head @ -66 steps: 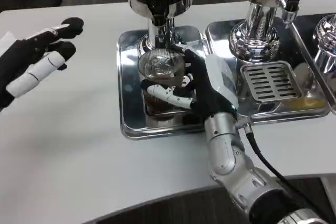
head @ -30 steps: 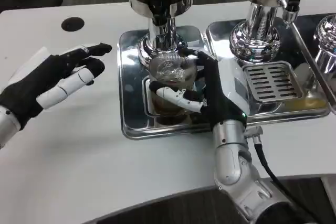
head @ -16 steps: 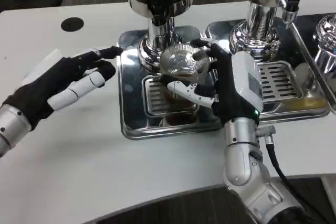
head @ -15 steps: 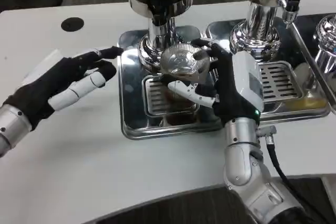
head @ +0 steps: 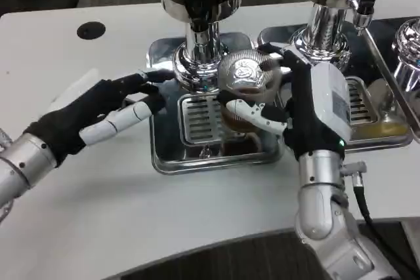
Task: Grasp the cup under the faucet to collect the drink, then remove the cup.
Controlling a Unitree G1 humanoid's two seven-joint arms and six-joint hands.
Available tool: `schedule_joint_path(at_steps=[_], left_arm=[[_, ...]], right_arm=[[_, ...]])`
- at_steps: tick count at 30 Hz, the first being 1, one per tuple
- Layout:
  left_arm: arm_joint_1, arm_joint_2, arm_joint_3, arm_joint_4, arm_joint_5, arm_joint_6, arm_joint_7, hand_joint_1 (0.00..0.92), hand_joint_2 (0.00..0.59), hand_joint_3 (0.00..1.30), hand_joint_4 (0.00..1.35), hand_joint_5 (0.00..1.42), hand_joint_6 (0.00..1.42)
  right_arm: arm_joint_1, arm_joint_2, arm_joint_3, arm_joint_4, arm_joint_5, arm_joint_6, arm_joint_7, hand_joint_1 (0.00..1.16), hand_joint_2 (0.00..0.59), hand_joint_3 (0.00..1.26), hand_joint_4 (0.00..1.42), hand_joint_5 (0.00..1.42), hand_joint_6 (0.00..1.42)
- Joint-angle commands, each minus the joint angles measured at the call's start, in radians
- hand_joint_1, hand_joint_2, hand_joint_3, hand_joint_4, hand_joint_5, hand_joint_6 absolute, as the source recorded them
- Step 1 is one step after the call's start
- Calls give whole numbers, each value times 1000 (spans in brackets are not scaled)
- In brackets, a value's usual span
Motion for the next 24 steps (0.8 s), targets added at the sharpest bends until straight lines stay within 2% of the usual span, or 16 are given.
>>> schedule_joint_path(at_steps=[1,14,21,24], left_arm=[[-2,-9,-13,-13,5,-21,-11,0,133,193,120,165,389],[52,2,-11,-80,-13,-38,-28,0,130,192,120,158,389],[131,20,5,-176,-35,-27,-50,0,129,191,120,155,389],[218,39,31,-282,-59,-17,-50,0,129,191,120,155,389]], right_arm=[[31,-2,-2,-81,-12,6,10,733,203,496,579,813,1144],[126,2,7,-224,-35,24,46,731,211,497,586,812,1160],[245,-8,17,-396,-62,46,89,722,221,501,592,822,1149],[320,-15,18,-488,-63,47,117,720,221,505,594,822,1157]])
